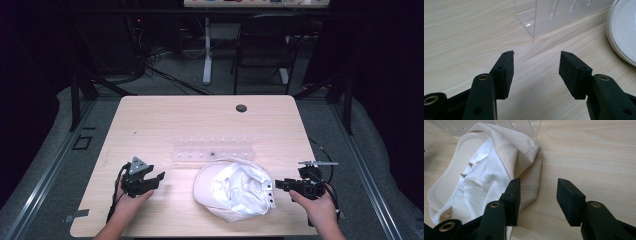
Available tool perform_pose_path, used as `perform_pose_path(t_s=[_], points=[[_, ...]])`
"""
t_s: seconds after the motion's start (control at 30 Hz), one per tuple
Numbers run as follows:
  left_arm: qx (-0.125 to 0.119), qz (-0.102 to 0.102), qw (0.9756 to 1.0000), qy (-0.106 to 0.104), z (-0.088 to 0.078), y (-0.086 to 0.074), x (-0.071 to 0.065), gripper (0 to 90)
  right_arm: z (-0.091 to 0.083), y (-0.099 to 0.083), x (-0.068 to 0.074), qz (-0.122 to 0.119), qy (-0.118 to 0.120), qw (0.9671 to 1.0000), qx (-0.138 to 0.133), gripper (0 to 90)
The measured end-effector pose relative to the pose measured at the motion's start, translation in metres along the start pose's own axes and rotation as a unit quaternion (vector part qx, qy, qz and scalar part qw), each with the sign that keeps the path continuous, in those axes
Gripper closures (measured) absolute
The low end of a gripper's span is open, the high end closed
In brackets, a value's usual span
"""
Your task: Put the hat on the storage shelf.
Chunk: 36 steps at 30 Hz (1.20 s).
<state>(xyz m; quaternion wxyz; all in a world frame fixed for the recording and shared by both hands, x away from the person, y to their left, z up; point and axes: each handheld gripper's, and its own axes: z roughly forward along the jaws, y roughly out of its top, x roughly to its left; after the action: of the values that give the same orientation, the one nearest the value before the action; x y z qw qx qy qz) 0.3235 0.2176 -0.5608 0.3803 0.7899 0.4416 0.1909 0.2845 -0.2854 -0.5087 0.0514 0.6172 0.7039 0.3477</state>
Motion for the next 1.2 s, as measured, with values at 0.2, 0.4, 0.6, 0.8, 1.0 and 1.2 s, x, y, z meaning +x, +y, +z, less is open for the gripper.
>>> perform_pose_path(t_s=[0.2, 0.4, 0.6, 0.8, 1.0, 1.2], points=[[0.002, 0.001, 1.0, 0.0, 0.0, 0.0, -0.001, 46.2, -0.008, 0.008, 0.0, -0.003, 0.006, 0.9997, 0.025, 52.0], [0.001, 0.001, 1.0, 0.0, 0.0, 0.0, -0.001, 46.2, -0.011, 0.009, -0.003, 0.014, 0.028, 0.9985, 0.044, 50.6], [0.003, 0.002, 1.0, 0.0, 0.001, 0.0, -0.001, 46.2, -0.007, 0.008, -0.002, 0.019, 0.038, 0.9972, 0.061, 49.4], [0.005, 0.007, 1.0, -0.001, 0.001, 0.0, -0.002, 46.2, 0.0, 0.007, 0.0, 0.02, 0.044, 0.9951, 0.086, 48.6], [0.004, 0.005, 1.0, -0.002, 0.002, 0.0, -0.003, 46.2, 0.006, 0.006, 0.003, 0.023, 0.058, 0.9932, 0.098, 48.4], [0.005, 0.006, 1.0, -0.002, 0.002, 0.0, -0.004, 46.2, 0.015, 0.004, 0.005, 0.035, 0.071, 0.991, 0.107, 48.3]])
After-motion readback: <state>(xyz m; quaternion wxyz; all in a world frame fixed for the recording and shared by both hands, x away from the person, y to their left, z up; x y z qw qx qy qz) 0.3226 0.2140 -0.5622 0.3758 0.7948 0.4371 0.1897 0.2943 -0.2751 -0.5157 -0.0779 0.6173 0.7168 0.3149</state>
